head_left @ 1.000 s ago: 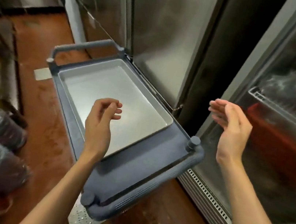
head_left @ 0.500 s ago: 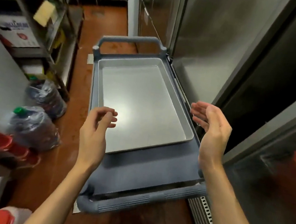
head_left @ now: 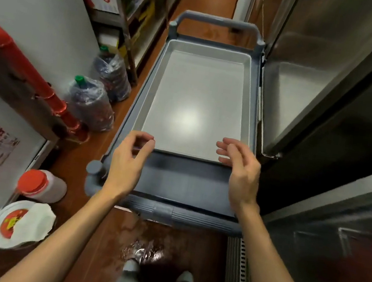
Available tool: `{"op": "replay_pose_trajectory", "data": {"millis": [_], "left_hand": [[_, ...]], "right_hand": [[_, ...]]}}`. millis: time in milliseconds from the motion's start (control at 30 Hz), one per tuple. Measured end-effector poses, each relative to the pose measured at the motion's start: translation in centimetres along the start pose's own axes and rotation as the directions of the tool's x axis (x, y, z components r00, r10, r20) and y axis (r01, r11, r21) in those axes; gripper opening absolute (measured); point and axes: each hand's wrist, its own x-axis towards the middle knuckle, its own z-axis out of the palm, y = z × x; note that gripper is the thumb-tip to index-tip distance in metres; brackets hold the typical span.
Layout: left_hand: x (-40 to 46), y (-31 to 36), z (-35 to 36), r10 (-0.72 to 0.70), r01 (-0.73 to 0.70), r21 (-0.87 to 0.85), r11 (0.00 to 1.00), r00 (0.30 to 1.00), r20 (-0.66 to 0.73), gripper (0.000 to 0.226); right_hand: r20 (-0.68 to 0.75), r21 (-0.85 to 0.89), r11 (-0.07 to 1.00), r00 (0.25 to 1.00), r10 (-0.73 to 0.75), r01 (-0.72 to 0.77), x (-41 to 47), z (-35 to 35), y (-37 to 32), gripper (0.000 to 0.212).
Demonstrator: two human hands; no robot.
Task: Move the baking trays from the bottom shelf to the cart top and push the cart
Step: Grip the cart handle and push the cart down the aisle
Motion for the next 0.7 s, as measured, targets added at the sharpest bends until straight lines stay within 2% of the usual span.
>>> {"op": "replay_pose_trajectory", "data": {"millis": [67,100,167,233,300,400,500,700], "left_hand": [[-1.4,-2.2,0.0,-0.018,-0.008,0.161,0.987,0.986,0.163,0.035],[-2.2,-3.4,-0.2,-0.032,-0.050,0.280,0.959,0.959,0.280,0.041],[-3.1,-5.6,-0.7,-0.099,-0.211,0.533,0.819,0.863,0.495,0.056],[-3.4,-6.7,-1.2,-0.170,-0.359,0.671,0.649,0.791,0.587,0.067],[-3.4,-6.9,-1.4,-0.180,-0.420,0.669,0.613,0.750,0.636,0.069],[-3.8,-7.2,-1.6,-0.136,-0.573,0.621,0.534,0.667,0.732,0.064],[-3.8,-7.8,-1.8,-0.099,-0.634,0.609,0.476,0.650,0.754,0.062],[-2.4,-8.1,-1.7,-0.087,-0.669,0.582,0.463,0.619,0.781,0.063]], "right_hand": [[0.143,-0.264,0.965,0.989,0.037,0.002,-1.3,-0.2,2.3,0.015],[0.236,-0.420,0.907,0.968,0.085,0.023,-2.0,-0.3,3.5,0.015],[0.400,-0.676,0.731,0.878,0.261,0.091,-3.7,-0.1,5.3,0.031],[0.451,-0.817,0.552,0.783,0.429,0.168,-5.1,0.2,6.2,0.052],[0.442,-0.861,0.463,0.763,0.472,0.213,-5.7,0.3,6.5,0.064],[0.481,-0.869,0.352,0.763,0.432,0.348,-6.1,0.0,6.6,0.072],[0.518,-0.854,0.229,0.795,0.314,0.466,-7.1,-0.3,7.5,0.074],[0.532,-0.844,0.208,0.823,0.200,0.495,-6.2,0.0,8.3,0.073]]}}
